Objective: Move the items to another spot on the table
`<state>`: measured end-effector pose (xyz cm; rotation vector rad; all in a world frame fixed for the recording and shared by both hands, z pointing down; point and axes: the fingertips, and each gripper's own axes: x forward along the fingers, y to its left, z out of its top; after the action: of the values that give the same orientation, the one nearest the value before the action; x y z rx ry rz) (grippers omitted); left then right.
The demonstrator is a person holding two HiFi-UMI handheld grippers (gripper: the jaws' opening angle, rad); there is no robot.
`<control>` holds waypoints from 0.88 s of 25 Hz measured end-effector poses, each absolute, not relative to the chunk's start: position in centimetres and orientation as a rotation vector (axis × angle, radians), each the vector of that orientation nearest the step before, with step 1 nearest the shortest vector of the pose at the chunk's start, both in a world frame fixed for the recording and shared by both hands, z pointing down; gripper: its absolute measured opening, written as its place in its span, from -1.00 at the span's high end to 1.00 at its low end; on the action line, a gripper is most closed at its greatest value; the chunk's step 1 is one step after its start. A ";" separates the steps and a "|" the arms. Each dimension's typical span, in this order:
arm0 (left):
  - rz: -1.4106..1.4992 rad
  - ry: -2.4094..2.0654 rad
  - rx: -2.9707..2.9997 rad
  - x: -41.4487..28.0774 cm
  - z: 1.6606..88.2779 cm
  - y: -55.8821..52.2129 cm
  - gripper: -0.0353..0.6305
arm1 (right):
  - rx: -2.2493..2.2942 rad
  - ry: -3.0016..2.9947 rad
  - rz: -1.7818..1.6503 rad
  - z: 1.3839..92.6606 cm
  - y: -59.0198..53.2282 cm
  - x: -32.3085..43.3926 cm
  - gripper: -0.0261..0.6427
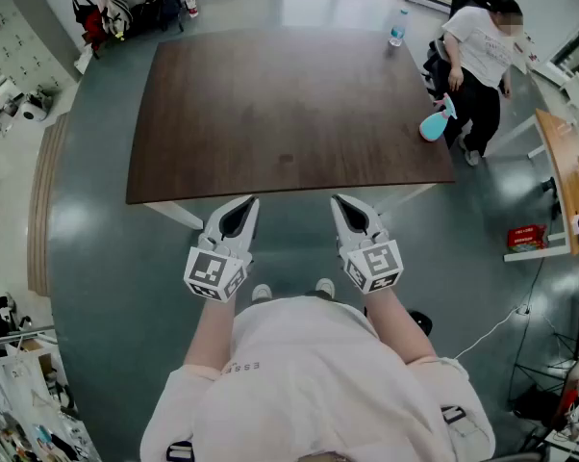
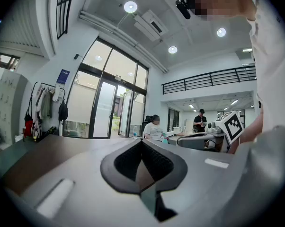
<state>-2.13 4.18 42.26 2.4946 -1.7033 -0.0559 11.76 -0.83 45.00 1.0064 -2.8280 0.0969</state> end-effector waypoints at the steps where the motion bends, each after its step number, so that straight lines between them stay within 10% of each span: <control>1: -0.057 -1.702 2.493 -2.3 42.3 4.3 0.87 | 1.008 -2.833 0.110 45.0 -0.8 11.6 0.95; 22: -0.107 -1.659 2.461 -6.8 42.9 5.5 0.87 | 1.142 -2.791 0.177 45.7 0.5 9.8 0.95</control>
<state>-6.83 5.53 42.93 2.4605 -1.6590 -0.1071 9.81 0.47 45.74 1.1424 -2.7914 0.1775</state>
